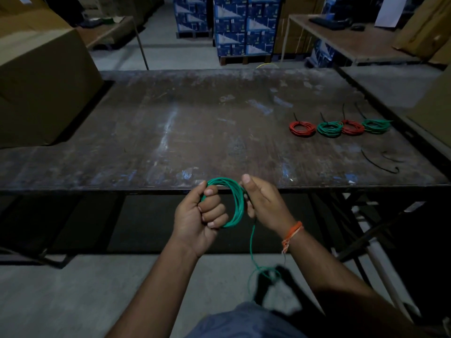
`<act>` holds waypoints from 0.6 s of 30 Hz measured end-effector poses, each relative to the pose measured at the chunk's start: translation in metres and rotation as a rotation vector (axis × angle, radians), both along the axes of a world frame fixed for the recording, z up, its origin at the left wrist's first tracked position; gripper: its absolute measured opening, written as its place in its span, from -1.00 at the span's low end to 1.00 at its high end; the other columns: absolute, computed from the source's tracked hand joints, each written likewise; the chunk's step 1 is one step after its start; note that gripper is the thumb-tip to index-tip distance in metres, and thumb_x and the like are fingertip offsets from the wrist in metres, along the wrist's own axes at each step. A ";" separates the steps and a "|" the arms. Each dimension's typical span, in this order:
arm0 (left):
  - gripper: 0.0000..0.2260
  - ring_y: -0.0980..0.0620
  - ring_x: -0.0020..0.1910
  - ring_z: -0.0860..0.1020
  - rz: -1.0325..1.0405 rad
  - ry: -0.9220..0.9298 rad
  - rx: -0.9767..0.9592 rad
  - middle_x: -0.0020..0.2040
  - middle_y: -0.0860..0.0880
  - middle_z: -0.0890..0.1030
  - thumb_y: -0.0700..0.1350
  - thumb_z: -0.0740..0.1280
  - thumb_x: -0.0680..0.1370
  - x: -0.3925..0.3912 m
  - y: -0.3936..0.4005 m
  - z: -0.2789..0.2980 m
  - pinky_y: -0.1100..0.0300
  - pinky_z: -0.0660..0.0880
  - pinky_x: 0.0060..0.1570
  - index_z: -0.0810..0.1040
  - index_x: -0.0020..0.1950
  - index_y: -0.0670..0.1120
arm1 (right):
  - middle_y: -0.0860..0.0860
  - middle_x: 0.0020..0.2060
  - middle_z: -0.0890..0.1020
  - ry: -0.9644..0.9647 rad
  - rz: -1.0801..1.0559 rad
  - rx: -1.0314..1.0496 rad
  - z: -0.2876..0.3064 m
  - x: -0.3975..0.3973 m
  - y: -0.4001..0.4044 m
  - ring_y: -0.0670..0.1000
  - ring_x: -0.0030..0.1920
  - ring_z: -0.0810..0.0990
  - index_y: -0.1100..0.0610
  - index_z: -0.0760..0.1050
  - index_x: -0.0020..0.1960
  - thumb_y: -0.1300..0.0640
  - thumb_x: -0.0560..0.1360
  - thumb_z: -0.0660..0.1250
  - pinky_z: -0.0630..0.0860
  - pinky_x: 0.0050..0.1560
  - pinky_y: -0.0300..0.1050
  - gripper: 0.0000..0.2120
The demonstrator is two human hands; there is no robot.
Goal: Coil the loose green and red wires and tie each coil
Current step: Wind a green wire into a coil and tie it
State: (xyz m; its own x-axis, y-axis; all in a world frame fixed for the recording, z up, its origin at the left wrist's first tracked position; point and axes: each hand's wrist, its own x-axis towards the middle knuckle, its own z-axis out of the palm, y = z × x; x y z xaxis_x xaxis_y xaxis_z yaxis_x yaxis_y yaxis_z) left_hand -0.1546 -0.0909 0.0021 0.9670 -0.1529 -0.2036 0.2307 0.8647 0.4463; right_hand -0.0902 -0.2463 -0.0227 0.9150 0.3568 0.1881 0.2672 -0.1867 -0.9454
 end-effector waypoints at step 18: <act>-0.72 0.15 -0.49 0.24 0.559 -0.118 0.774 -0.45 0.08 0.31 -0.07 0.04 0.74 0.014 0.024 -0.033 0.29 0.23 -0.47 0.31 -0.16 -0.05 | -0.06 -0.20 0.64 -0.435 0.344 -0.531 0.018 -0.041 -0.012 -0.13 -0.22 0.55 0.05 0.61 -0.06 0.06 0.51 0.40 0.46 -0.17 -0.21 -0.92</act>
State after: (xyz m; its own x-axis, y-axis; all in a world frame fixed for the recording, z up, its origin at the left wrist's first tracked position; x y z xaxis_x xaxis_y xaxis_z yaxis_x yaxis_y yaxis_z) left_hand -0.1410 -0.0665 -0.0309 0.8802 0.4722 0.0486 -0.2081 0.2918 0.9336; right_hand -0.1311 -0.2580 -0.0049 0.6191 0.7510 0.2296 0.7196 -0.4254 -0.5489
